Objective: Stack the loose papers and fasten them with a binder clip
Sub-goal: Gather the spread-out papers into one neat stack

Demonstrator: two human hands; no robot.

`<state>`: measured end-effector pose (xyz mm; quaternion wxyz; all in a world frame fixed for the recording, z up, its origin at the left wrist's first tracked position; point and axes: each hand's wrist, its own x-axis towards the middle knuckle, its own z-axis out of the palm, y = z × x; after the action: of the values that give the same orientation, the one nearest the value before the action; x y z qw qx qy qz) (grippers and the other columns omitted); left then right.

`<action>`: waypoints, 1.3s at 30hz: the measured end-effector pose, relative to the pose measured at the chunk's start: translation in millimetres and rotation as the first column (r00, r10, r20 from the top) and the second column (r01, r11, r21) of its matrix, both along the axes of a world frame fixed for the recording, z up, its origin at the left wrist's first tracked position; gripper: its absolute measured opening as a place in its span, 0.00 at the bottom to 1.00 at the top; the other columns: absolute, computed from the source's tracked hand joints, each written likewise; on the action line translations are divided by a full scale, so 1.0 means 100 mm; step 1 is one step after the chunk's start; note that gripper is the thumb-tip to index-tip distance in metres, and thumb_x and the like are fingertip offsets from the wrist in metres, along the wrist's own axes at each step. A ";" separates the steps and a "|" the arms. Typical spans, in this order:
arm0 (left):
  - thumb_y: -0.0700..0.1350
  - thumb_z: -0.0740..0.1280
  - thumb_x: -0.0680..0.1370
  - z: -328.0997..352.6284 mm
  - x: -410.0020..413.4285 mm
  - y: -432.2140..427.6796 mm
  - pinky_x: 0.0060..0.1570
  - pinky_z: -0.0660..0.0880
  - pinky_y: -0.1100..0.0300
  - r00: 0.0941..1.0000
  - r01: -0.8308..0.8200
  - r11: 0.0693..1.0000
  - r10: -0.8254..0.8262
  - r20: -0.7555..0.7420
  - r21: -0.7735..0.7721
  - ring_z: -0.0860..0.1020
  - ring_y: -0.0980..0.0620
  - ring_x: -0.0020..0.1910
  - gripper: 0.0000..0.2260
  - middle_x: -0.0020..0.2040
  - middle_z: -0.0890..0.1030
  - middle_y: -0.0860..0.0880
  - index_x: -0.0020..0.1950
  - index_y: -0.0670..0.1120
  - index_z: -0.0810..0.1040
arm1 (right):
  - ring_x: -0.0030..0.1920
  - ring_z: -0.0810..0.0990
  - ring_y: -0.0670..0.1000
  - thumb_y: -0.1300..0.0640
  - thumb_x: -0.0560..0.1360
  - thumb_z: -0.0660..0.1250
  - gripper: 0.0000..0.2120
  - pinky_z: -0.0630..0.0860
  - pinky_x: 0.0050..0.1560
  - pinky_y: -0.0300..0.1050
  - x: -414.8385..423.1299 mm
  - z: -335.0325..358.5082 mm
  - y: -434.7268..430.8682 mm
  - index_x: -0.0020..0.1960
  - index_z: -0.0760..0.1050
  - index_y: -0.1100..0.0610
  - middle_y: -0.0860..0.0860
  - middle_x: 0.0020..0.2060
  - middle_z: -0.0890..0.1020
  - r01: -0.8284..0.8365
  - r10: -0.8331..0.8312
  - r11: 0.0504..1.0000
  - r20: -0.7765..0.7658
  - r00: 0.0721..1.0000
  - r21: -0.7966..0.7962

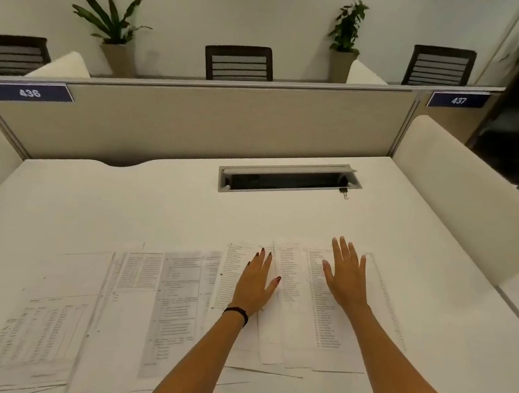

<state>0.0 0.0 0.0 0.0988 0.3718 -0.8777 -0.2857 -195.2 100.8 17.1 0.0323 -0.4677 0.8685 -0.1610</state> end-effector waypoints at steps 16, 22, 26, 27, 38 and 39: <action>0.73 0.26 0.62 -0.24 -0.09 -0.08 0.70 0.37 0.58 0.985 0.099 0.995 -0.097 0.140 -0.011 0.42 0.47 0.76 0.49 0.77 0.43 0.45 0.75 0.46 0.44 | 0.75 0.52 0.53 0.40 0.73 0.37 0.35 0.44 0.74 0.49 -0.09 -0.52 0.23 0.74 0.56 0.55 0.54 0.75 0.56 -0.027 0.023 0.999 0.144 0.989 0.025; 0.77 0.30 0.61 -0.30 -0.17 -0.06 0.70 0.35 0.56 0.999 0.015 0.993 -0.019 0.035 0.121 0.39 0.50 0.75 0.50 0.77 0.42 0.48 0.75 0.49 0.45 | 0.75 0.52 0.53 0.40 0.73 0.38 0.34 0.43 0.74 0.49 -0.08 -0.57 0.21 0.74 0.56 0.55 0.55 0.75 0.56 -0.022 0.019 1.000 0.114 0.993 0.022; 0.77 0.33 0.61 -0.30 -0.19 -0.06 0.70 0.35 0.56 1.000 -0.017 0.987 0.019 -0.015 0.160 0.39 0.53 0.75 0.49 0.76 0.42 0.51 0.75 0.50 0.45 | 0.76 0.50 0.53 0.40 0.73 0.37 0.35 0.40 0.73 0.50 -0.02 -0.57 0.16 0.74 0.54 0.55 0.55 0.75 0.54 -0.017 0.014 1.000 0.113 0.994 0.023; 0.77 0.35 0.63 -0.29 -0.19 -0.06 0.70 0.34 0.56 0.999 -0.021 0.985 0.026 -0.029 0.171 0.39 0.53 0.75 0.47 0.76 0.43 0.52 0.75 0.50 0.45 | 0.76 0.49 0.53 0.40 0.73 0.38 0.34 0.40 0.73 0.51 0.00 -0.58 0.14 0.74 0.54 0.55 0.54 0.75 0.54 -0.018 0.015 1.000 0.113 0.994 0.021; 0.44 0.59 0.80 -0.17 -0.26 0.12 0.74 0.51 0.57 0.914 -0.033 0.936 0.171 -0.369 0.351 0.62 0.59 0.71 0.23 0.72 0.63 0.55 0.73 0.52 0.56 | 0.73 0.59 0.58 0.52 0.77 0.57 0.22 0.55 0.73 0.56 -0.03 -0.43 0.08 0.69 0.66 0.59 0.59 0.73 0.61 0.146 -0.094 0.966 0.236 0.967 -0.215; 0.43 0.60 0.79 -0.15 -0.27 0.12 0.72 0.59 0.60 0.895 -0.050 0.926 0.208 -0.395 0.375 0.67 0.63 0.68 0.22 0.69 0.67 0.55 0.72 0.51 0.59 | 0.72 0.60 0.61 0.57 0.77 0.60 0.20 0.57 0.72 0.58 -0.12 -0.42 0.12 0.67 0.68 0.61 0.62 0.72 0.62 0.246 -0.183 0.936 0.249 0.951 -0.252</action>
<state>-27.0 12.1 -14.6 0.2392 0.3700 -0.7412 -0.5065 -207.5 113.2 -24.6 0.0448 -0.3484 0.8739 -0.3359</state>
